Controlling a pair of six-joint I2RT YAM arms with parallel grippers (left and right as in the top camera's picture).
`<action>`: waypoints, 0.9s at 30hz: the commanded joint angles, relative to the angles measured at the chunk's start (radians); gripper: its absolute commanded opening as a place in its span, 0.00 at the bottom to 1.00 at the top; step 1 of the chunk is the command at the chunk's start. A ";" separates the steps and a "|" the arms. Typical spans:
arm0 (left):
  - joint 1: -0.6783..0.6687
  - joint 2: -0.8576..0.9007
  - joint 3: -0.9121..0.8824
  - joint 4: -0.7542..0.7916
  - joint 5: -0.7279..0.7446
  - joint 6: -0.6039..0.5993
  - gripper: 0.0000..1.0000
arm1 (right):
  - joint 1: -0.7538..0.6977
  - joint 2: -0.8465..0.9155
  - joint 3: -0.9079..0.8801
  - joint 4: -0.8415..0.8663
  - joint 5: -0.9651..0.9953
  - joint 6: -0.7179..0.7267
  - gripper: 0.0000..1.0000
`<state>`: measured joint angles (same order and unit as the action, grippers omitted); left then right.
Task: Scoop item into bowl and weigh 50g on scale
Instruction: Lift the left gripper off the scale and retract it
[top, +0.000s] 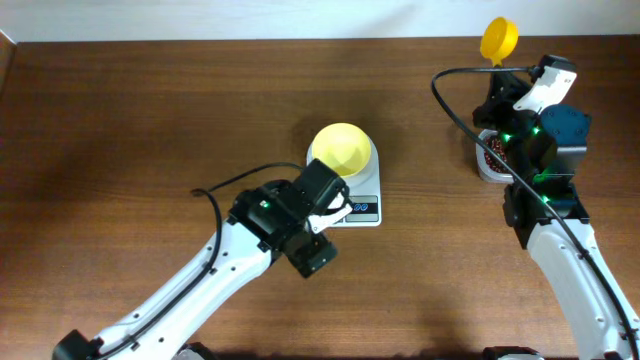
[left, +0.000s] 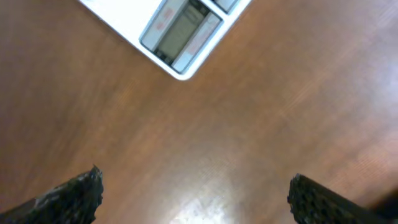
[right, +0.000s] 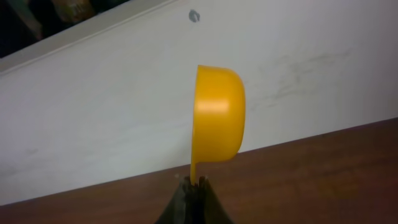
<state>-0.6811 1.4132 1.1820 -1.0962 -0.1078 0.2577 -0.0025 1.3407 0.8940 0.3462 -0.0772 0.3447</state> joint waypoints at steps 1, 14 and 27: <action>0.045 -0.072 0.041 -0.025 0.088 0.055 0.99 | -0.005 -0.004 0.034 0.010 0.003 0.012 0.04; 0.109 -0.316 0.046 -0.047 0.117 0.124 0.99 | -0.005 -0.022 0.034 -0.010 -0.073 0.012 0.04; 0.377 -0.291 0.045 -0.072 0.446 0.406 0.99 | -0.005 -0.101 0.034 -0.165 -0.072 -0.026 0.04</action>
<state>-0.3119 1.1053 1.2102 -1.1629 0.2596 0.5995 -0.0025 1.2655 0.9054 0.1974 -0.1398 0.3313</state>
